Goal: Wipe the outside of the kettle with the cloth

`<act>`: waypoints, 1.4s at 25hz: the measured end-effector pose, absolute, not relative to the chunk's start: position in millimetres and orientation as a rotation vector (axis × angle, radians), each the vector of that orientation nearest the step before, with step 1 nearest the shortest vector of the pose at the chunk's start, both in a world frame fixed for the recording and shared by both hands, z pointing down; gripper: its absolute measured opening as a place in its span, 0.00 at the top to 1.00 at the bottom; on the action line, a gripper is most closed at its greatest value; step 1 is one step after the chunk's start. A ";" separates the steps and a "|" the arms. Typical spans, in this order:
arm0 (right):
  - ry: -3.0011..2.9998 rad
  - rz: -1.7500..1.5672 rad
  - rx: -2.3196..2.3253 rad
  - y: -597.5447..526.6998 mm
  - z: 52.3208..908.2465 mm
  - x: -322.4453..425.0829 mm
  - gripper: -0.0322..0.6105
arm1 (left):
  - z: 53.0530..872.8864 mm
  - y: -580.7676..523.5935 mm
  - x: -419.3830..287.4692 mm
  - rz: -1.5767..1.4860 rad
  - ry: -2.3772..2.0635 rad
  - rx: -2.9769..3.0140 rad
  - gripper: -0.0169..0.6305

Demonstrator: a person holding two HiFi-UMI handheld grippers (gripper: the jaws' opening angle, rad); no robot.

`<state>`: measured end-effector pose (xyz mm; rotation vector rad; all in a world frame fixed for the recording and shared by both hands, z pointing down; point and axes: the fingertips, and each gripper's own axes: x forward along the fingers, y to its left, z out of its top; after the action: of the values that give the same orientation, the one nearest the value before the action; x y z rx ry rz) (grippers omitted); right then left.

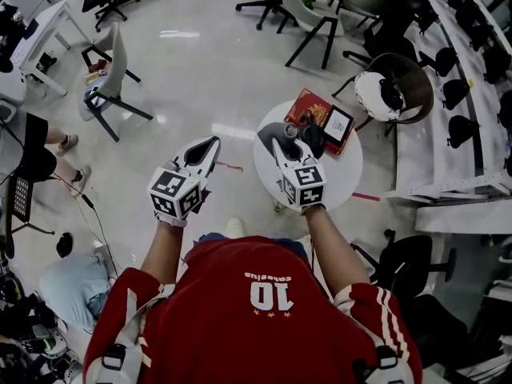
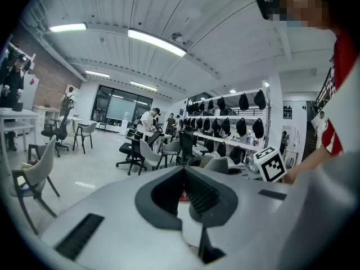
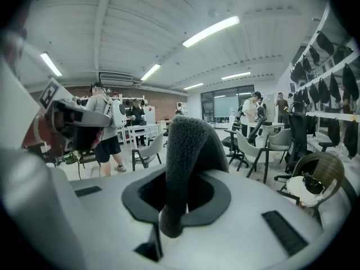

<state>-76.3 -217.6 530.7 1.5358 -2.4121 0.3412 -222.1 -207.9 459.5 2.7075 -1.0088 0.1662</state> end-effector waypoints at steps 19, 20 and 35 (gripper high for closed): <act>-2.320 0.215 1.921 -110.3 387.1 187.9 0.88 | 375.0 -195.7 -54.2 -0.036 -1.017 2.813 0.96; -2.308 0.198 1.941 -104.7 381.0 199.7 0.88 | 372.6 -193.2 -47.0 -0.040 -1.016 2.813 0.96; -2.263 0.099 2.074 -66.9 338.7 254.1 0.88 | 353.3 -160.9 3.0 0.009 -0.955 2.876 0.96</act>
<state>254.1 -66.9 338.7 2.0743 -2.2626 0.0991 3.0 -160.9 353.3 2.8757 -0.9550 0.0091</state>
